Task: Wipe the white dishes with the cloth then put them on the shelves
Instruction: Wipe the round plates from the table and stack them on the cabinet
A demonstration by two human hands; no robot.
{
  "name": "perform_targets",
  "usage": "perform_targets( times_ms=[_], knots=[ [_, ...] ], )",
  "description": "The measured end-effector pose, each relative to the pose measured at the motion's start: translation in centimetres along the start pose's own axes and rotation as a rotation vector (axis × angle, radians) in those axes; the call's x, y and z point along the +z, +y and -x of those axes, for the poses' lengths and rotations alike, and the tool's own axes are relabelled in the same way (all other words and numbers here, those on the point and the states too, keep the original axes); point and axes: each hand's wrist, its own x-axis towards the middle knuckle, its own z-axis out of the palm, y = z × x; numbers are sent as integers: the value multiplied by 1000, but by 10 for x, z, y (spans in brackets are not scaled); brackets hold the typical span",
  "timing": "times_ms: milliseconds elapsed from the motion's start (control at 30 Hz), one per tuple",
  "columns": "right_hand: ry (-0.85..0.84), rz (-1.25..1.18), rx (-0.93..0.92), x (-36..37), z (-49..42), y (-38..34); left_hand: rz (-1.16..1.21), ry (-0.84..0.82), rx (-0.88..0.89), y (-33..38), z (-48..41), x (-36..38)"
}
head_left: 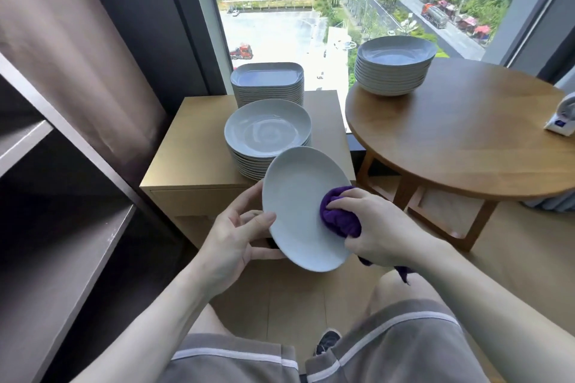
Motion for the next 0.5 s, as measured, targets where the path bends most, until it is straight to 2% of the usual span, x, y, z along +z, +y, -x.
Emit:
perform_targets(
  times_ms=[167,300,500],
  knots=[
    [134,-51,29,0,-3,1,-19,-86,-30,-11,3,7],
    [194,-72,-62,-1,-1,-13,-17,-151,-58,-18,4,13],
    [34,-17,-230,16,8,-39,24,-95,-45,-15,-1,5]
  ],
)
